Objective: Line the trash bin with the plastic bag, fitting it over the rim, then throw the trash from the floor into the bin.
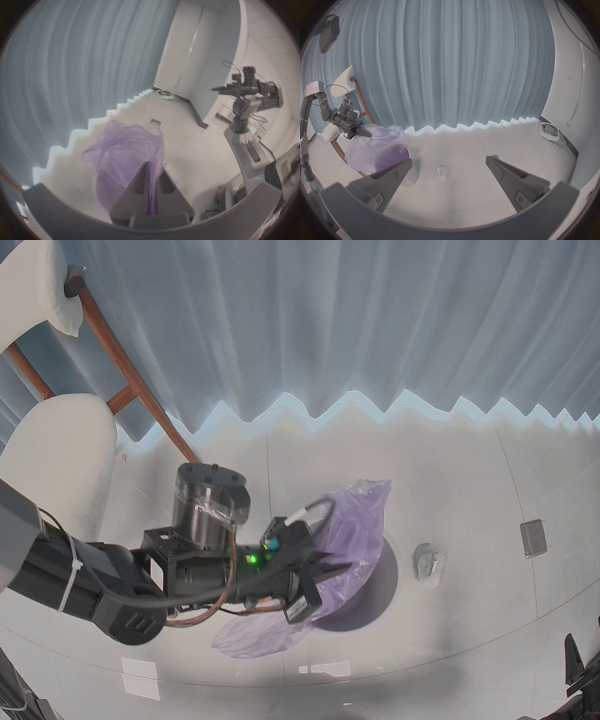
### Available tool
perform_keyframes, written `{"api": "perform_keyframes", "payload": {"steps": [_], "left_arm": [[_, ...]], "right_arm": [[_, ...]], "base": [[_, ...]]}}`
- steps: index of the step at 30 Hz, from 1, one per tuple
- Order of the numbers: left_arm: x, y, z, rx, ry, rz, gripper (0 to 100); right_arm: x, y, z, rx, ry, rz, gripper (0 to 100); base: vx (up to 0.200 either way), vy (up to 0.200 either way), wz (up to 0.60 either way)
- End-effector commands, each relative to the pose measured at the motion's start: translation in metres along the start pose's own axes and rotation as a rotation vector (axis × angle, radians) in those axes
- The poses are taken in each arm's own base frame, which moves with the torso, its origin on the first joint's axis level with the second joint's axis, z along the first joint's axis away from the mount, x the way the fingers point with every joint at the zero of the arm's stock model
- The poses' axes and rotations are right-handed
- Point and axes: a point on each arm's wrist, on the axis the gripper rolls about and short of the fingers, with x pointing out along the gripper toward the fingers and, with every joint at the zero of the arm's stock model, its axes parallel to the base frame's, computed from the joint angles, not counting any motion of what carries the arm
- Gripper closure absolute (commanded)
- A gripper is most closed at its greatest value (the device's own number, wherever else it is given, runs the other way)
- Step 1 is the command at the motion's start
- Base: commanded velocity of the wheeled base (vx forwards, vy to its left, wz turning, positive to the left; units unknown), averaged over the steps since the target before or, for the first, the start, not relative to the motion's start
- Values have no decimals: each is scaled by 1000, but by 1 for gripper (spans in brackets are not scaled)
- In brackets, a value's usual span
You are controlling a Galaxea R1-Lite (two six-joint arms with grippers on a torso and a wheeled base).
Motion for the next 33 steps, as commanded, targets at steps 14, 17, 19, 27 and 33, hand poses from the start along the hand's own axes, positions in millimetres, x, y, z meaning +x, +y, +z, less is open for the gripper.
{"api": "perform_keyframes", "payload": {"steps": [14, 17, 19, 27, 33], "left_arm": [[0, -86, -34, -102, 141, -164, 100], [0, -83, -33, -103, 152, -115, 100], [0, -82, -34, -103, 160, -93, 100], [-1, -75, -26, -98, 128, -31, 100], [-6, -84, -20, -87, 108, -61, 100]], "right_arm": [[0, 0, -6, -31, 6, 8, 0], [0, 0, -6, -37, 6, 8, 0], [0, 0, -6, -34, 6, 6, 0], [15, 3, 76, 118, -67, 190, 0], [67, 17, 122, 429, 247, 231, 0]], "base": [[0, 0, 0], [0, 0, 0], [0, 0, 0], [0, 0, 0], [0, 0, 0]]}}
